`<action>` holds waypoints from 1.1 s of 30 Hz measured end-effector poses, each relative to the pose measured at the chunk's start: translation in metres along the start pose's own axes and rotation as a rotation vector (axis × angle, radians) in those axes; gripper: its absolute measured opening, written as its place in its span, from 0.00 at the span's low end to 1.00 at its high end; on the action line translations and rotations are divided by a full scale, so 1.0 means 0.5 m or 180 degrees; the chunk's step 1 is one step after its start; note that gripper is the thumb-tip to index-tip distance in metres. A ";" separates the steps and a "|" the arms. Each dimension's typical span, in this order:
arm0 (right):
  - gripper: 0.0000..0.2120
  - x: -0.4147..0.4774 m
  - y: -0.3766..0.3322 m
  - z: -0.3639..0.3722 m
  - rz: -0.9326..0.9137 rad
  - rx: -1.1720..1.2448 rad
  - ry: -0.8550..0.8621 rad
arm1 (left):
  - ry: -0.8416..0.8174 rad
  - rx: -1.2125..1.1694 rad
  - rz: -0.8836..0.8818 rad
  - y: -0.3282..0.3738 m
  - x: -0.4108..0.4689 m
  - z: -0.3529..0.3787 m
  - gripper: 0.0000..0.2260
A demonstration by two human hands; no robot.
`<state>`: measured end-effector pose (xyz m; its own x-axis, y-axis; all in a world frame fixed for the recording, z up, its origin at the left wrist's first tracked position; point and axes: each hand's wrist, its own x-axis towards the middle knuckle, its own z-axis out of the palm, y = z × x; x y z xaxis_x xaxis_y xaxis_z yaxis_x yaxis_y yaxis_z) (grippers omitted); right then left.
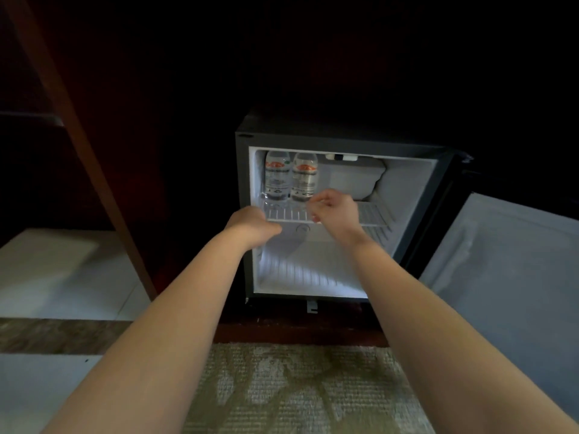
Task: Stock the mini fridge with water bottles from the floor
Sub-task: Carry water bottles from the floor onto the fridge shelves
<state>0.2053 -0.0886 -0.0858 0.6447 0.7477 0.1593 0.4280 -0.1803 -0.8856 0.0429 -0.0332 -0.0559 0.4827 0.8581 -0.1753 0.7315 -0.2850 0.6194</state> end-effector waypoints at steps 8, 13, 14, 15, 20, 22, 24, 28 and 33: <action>0.04 -0.164 -0.111 -0.113 -0.0105 -0.0173 0.0000 | 0.0357 -0.0440 0.0455 0.058 -0.159 -0.028 0.11; 0.03 -0.289 -0.142 -0.207 -0.0197 -0.0261 0.0214 | 0.0454 -0.0504 0.0770 0.085 -0.274 -0.030 0.05; 0.03 -0.313 -0.142 -0.227 -0.0190 -0.0291 0.0250 | 0.0437 -0.0526 0.0840 0.092 -0.297 -0.026 0.05; 0.03 -0.336 -0.139 -0.246 -0.0168 -0.0287 0.0303 | 0.0407 -0.0569 0.0891 0.100 -0.318 -0.021 0.05; 0.04 -0.441 -0.113 -0.361 0.0072 -0.0002 0.0667 | 0.0131 -0.0749 0.1099 0.156 -0.412 0.044 0.06; 0.03 -0.478 -0.091 -0.410 0.0191 0.0013 0.0769 | -0.0049 -0.0695 0.1214 0.186 -0.441 0.089 0.06; 0.03 -0.521 -0.061 -0.459 0.0293 0.0072 0.0861 | -0.0268 -0.0629 0.1305 0.221 -0.468 0.141 0.08; 0.02 -0.607 0.014 -0.551 0.0549 0.0010 0.1057 | -0.0687 -0.0564 0.1429 0.290 -0.520 0.266 0.09; 0.02 -0.723 0.118 -0.645 0.0957 -0.0050 0.1374 | -0.1214 -0.0383 0.1652 0.345 -0.602 0.423 0.10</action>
<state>0.2020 -0.5758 -0.0551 0.9414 0.3306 0.0672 0.1911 -0.3584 -0.9138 0.1256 -0.4312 -0.0581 0.9116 0.4039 -0.0760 0.3093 -0.5525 0.7740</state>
